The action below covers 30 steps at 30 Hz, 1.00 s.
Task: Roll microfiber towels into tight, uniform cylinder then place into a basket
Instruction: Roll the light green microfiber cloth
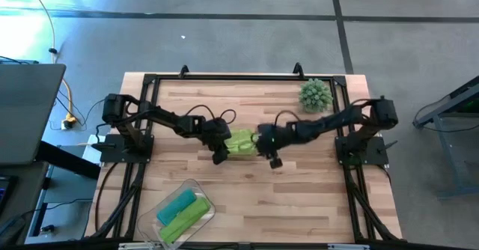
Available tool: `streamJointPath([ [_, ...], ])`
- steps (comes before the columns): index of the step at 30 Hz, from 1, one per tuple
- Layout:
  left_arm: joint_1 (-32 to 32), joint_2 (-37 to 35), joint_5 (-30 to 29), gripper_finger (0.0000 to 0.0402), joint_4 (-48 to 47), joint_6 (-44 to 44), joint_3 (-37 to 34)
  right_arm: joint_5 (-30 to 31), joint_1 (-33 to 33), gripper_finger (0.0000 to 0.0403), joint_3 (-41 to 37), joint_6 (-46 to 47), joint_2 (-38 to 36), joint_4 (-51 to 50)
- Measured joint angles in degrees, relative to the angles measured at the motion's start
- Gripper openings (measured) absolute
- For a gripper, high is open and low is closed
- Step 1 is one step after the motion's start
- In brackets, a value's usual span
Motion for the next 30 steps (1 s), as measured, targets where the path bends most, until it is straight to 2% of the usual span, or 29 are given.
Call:
streamJointPath([
  [2,0.75,0.02,0.88,0.0039,-0.01,0.05,-0.05,5.91,3.19,0.0144,0.10,-4.71,0.76,1.78],
  [5,1.56,0.07,2.22,0.0039,0.02,0.06,-0.10,14.70,6.53,0.0144,0.10,-6.65,2.62,4.19],
  [8,1.69,0.07,2.12,0.0039,0.08,0.11,-0.12,18.68,7.94,0.0144,0.10,-6.82,3.92,6.04],
  [15,1.78,0.11,3.35,0.0039,0.28,0.21,-0.14,18.85,8.29,0.0144,0.21,-5.48,7.39,7.80],
  [22,0.75,0.09,3.01,0.0051,0.46,0.24,-0.16,19.40,5.90,0.0144,0.36,2.61,9.78,8.29],
  [25,0.51,0.03,3.01,0.0069,0.48,0.85,-0.16,17.58,4.49,0.0144,0.38,8.99,9.84,8.21],
  [30,0.45,-2.30,2.98,0.0106,-0.63,3.51,-0.28,9.60,1.50,0.0127,0.40,17.61,9.88,7.49],
])
